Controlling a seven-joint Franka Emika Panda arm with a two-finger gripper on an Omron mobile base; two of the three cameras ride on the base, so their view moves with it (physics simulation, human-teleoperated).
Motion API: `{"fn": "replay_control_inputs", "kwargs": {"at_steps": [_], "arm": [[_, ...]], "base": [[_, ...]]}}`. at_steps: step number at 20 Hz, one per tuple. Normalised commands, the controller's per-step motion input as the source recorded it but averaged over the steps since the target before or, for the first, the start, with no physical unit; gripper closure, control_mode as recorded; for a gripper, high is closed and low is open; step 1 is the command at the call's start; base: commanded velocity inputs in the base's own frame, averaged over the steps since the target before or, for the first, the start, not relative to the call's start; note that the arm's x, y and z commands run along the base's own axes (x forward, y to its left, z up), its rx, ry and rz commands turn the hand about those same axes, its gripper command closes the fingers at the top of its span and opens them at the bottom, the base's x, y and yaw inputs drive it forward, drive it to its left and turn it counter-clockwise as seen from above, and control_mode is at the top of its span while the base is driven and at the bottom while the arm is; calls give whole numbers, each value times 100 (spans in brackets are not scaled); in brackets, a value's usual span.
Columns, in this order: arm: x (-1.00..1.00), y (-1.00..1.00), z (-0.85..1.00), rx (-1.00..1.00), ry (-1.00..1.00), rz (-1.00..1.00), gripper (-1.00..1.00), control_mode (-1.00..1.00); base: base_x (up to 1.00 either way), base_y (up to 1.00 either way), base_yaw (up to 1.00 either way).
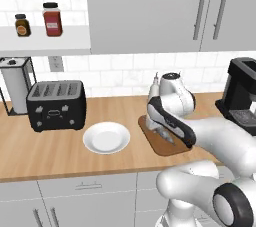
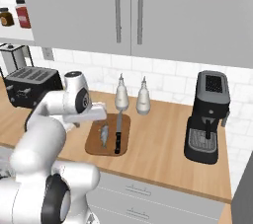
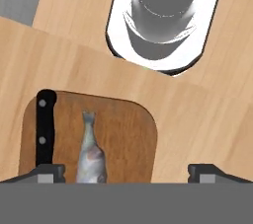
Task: Pick up the knife from the drawer and place it on the cutting board. Then place the meat from the plate to the cutting board.
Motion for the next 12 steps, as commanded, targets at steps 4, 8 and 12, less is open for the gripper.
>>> {"fn": "replay_control_inputs", "kwargs": {"at_steps": [4,8,12], "arm": [[-83,0,71,0,-21,0,-100,-100],[-88,0,84,2,-27,0,-100,-100],[-87,0,89,6,-28,0,-100,-100]], "base": [[0,0,0],[0,0,0],[0,0,0]]}}
